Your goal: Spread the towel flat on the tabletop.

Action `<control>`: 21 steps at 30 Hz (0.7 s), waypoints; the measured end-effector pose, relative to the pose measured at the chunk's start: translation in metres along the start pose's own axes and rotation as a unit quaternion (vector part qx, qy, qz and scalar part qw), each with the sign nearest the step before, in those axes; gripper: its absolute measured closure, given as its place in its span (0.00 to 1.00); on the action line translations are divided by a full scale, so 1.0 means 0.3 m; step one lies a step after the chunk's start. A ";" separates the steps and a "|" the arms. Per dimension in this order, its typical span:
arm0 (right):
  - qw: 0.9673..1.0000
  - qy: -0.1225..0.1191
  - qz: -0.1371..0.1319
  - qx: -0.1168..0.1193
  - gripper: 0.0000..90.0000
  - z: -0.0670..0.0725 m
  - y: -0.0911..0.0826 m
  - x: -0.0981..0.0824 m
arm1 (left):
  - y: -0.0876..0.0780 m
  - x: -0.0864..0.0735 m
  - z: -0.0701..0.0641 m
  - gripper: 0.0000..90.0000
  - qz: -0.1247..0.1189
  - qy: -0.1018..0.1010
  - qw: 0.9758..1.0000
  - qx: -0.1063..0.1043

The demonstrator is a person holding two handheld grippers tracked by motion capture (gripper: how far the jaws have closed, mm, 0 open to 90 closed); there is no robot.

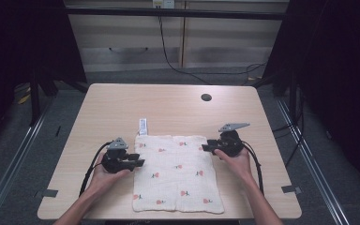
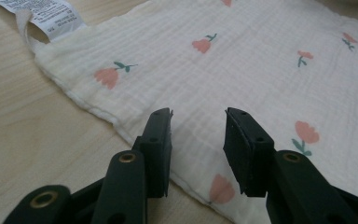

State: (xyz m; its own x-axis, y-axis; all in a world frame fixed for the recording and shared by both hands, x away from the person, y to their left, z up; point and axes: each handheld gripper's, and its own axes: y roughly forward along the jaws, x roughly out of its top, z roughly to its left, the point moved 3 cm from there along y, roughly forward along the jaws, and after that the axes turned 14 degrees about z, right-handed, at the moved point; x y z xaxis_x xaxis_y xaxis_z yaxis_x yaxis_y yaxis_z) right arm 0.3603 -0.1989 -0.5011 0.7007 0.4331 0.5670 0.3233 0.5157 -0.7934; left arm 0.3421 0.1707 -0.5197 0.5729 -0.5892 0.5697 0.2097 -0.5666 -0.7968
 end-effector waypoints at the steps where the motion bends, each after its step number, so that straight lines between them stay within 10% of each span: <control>1: 1.000 0.003 -0.006 0.000 0.68 -0.010 0.005 0.011 | -0.003 0.000 -0.002 0.67 -0.002 0.002 1.000 0.000; 21: 0.999 0.034 0.012 -0.017 0.68 -0.123 0.135 0.076 | 0.012 -0.004 0.017 0.68 0.009 0.007 1.000 0.009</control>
State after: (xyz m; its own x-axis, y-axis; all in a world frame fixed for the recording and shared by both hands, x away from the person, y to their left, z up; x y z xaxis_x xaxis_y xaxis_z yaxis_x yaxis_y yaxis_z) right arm 0.4128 -0.1956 -0.5285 0.7496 0.3939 0.5319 0.3259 0.4798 -0.8146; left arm 0.3462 0.1724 -0.5241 0.5654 -0.6075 0.5579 0.2139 -0.5453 -0.8105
